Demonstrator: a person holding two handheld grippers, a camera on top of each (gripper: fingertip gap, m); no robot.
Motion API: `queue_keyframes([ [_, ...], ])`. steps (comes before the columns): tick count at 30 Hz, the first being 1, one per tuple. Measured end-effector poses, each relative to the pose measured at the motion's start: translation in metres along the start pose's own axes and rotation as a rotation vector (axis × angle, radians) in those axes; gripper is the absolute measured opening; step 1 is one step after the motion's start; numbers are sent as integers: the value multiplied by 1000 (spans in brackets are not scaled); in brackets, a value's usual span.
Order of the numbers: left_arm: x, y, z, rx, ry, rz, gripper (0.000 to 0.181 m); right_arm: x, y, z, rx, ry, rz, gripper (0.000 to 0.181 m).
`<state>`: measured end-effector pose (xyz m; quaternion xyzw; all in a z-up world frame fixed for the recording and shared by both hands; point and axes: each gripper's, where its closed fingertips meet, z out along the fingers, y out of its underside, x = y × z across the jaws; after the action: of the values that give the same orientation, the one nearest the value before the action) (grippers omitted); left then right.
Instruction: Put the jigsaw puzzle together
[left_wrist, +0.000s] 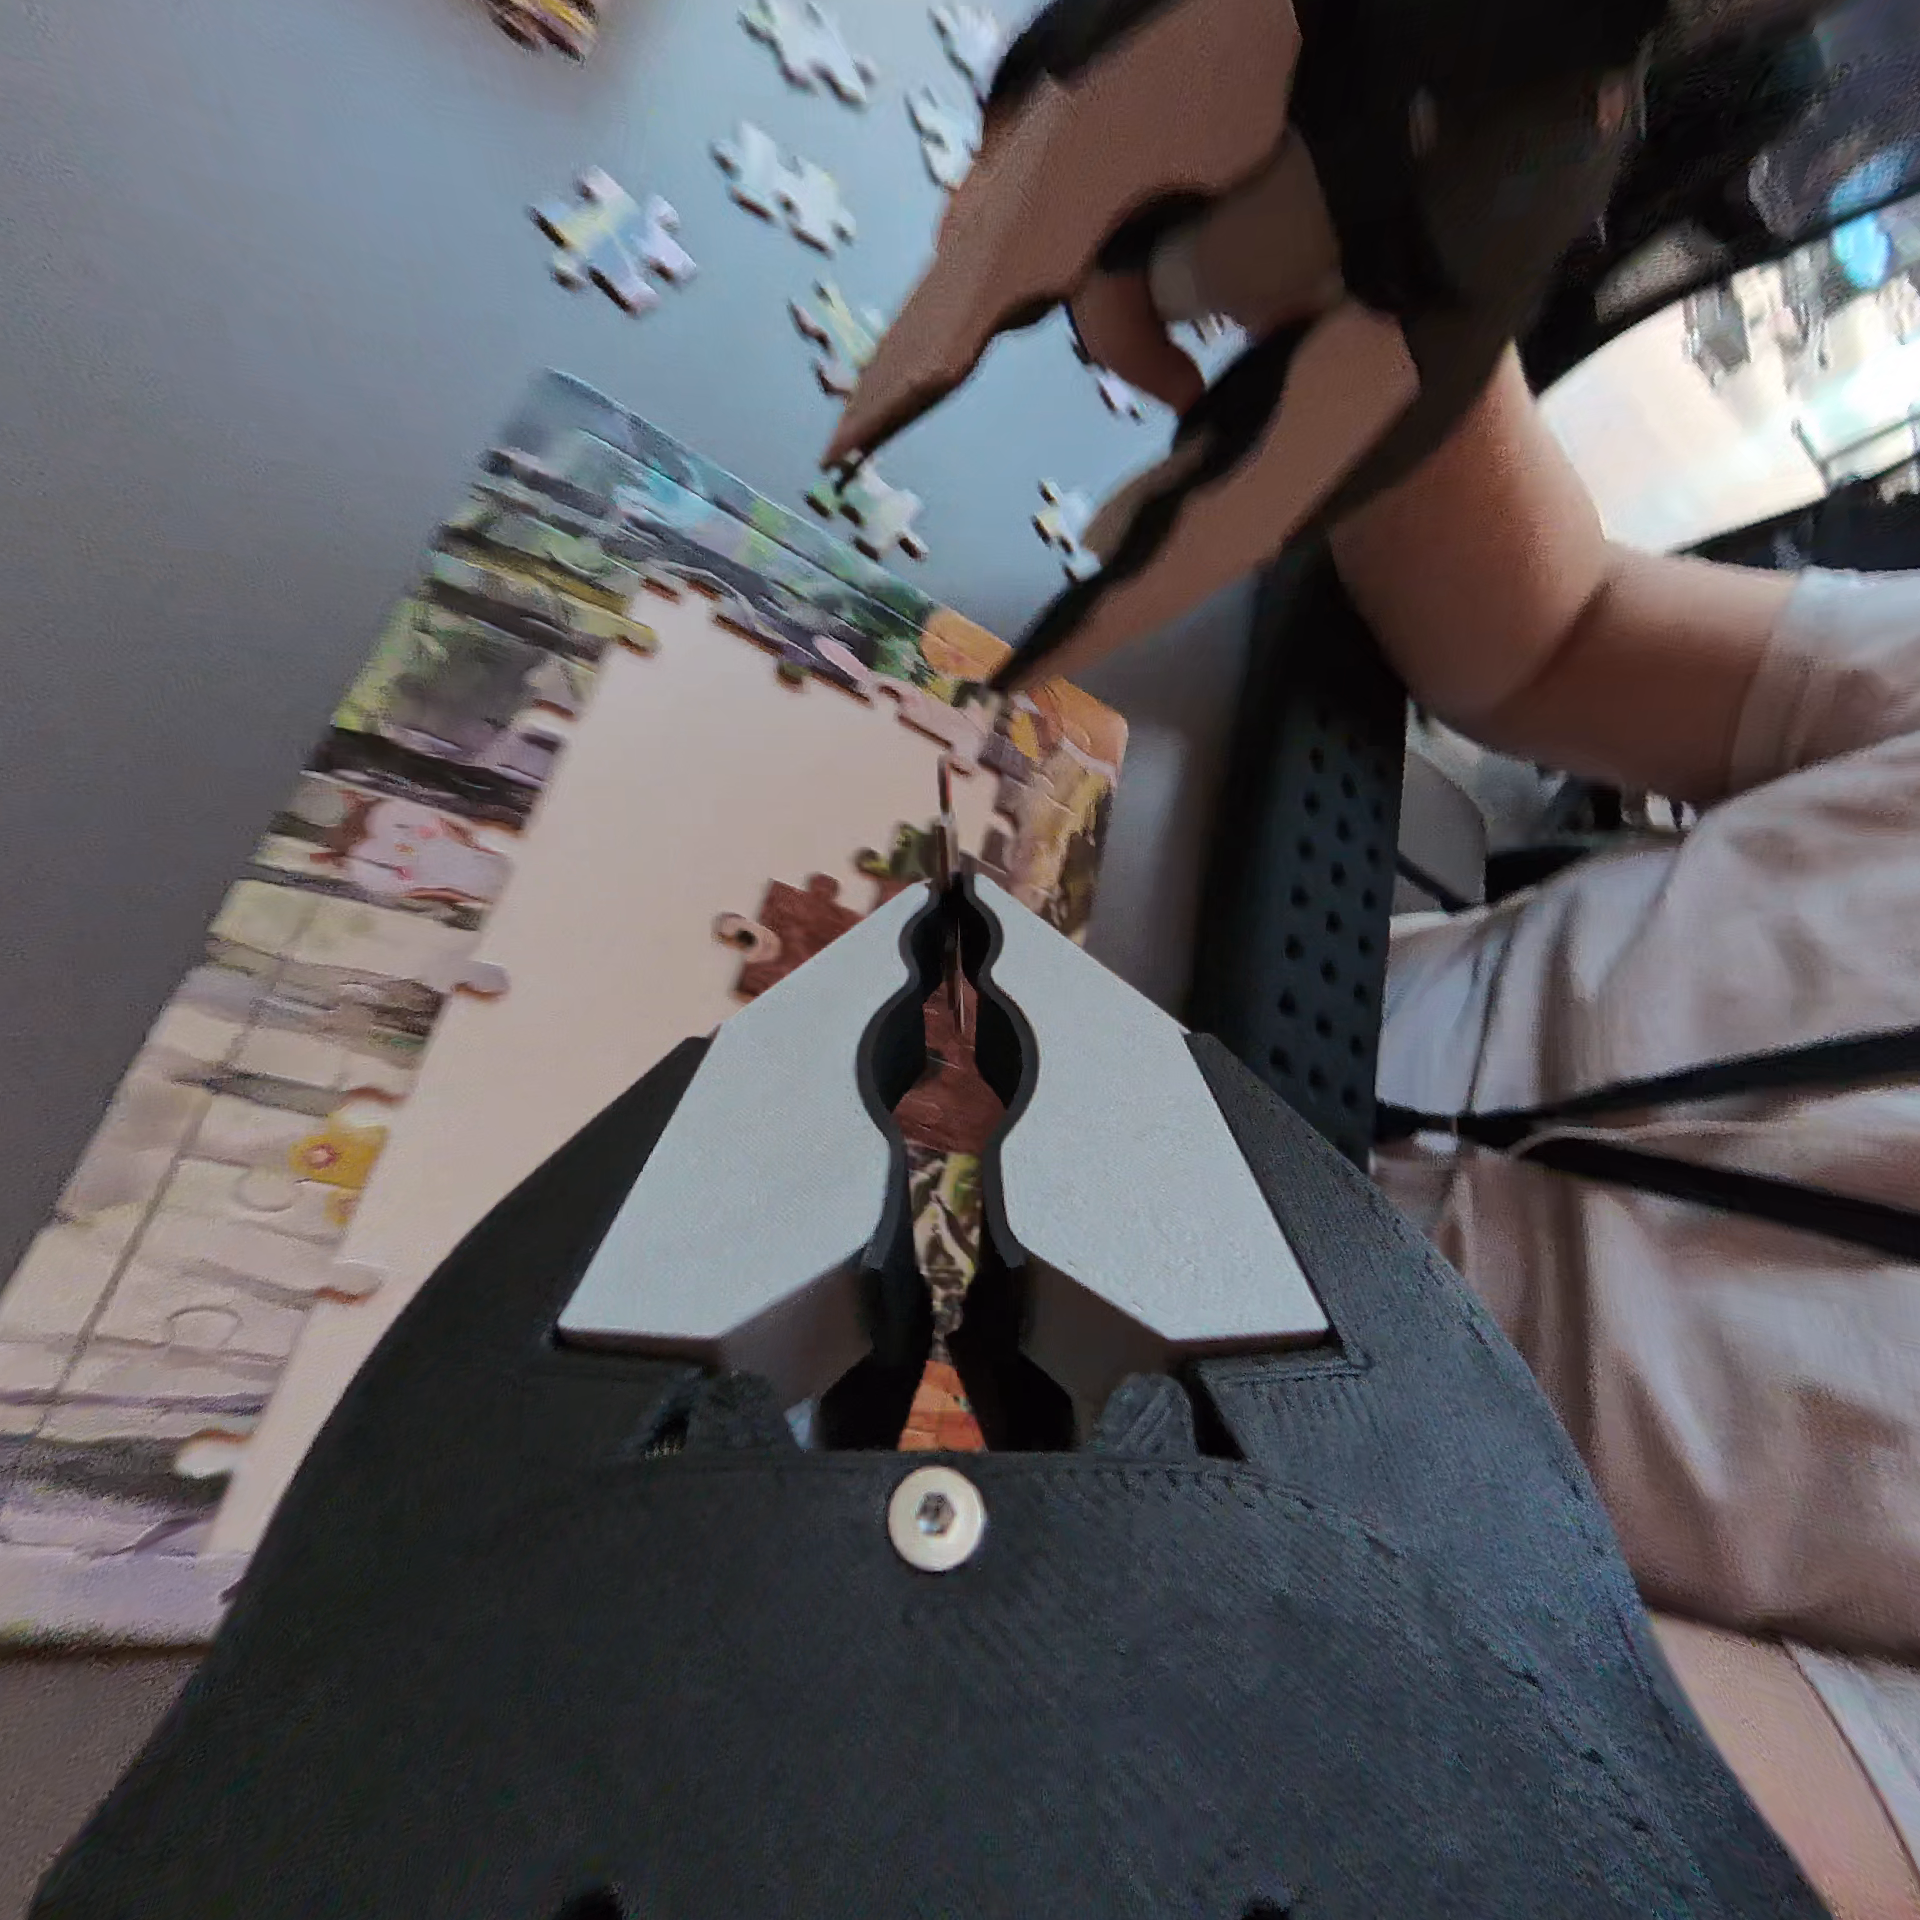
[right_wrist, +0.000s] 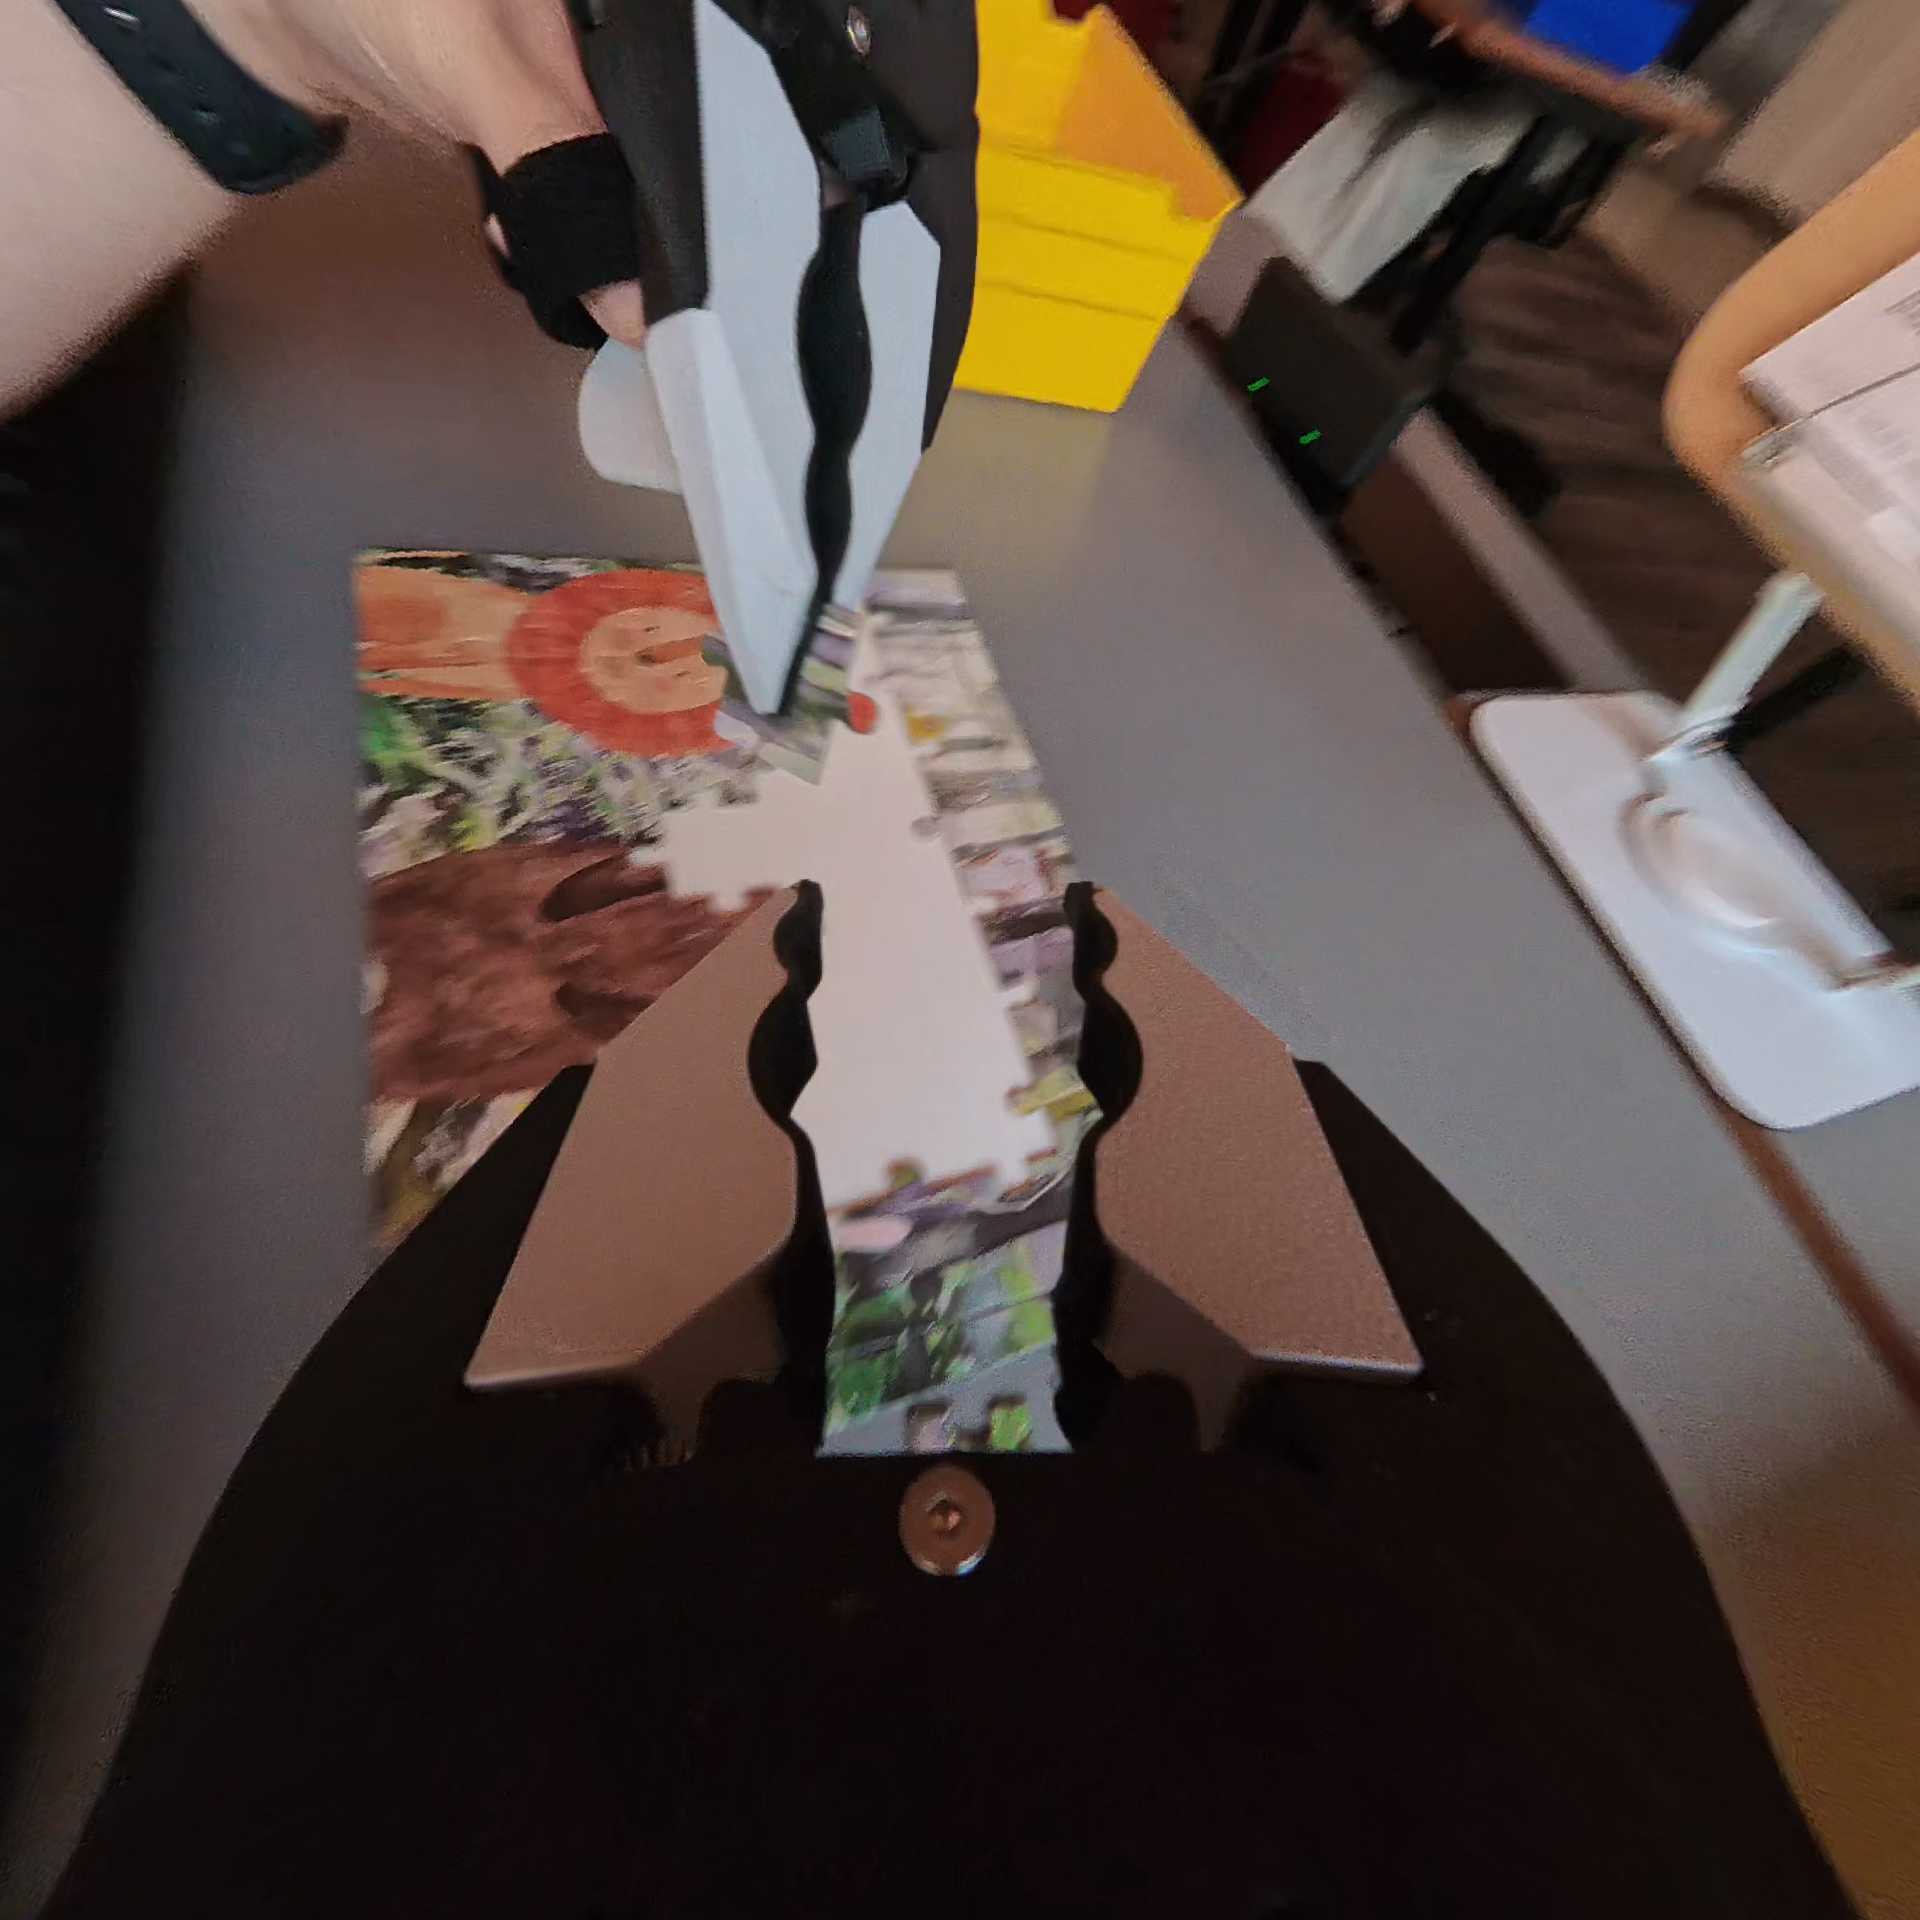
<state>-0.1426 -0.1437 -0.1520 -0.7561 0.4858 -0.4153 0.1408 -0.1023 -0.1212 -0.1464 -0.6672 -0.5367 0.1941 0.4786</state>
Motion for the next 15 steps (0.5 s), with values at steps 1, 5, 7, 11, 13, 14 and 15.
queue_keyframes([
  [1, 13, 10, 6, -60, 38, 36, 0, -5, 7, -8, -40, -63, 37, 37],
  [5, 40, 38, 30, -261, 60, 186, 0, -28, -7, -38, -25, -203, 104, 19],
  [7, 41, 45, 38, -321, 34, 234, 0, -44, -22, -42, 36, -271, 118, 23],
  [11, 42, 47, 45, -342, 35, 248, 0, -76, -19, -26, -14, -400, 114, 27],
  [13, 43, 47, 45, -334, 43, 249, 0, -83, -15, -15, -40, -428, 134, 27],
  [14, 43, 46, 44, -328, 46, 251, 0, -84, -10, -8, -68, -429, 136, 27],
  [15, 43, 45, 44, -324, 47, 253, 0, -84, -5, -3, -88, -432, 139, 27],
])
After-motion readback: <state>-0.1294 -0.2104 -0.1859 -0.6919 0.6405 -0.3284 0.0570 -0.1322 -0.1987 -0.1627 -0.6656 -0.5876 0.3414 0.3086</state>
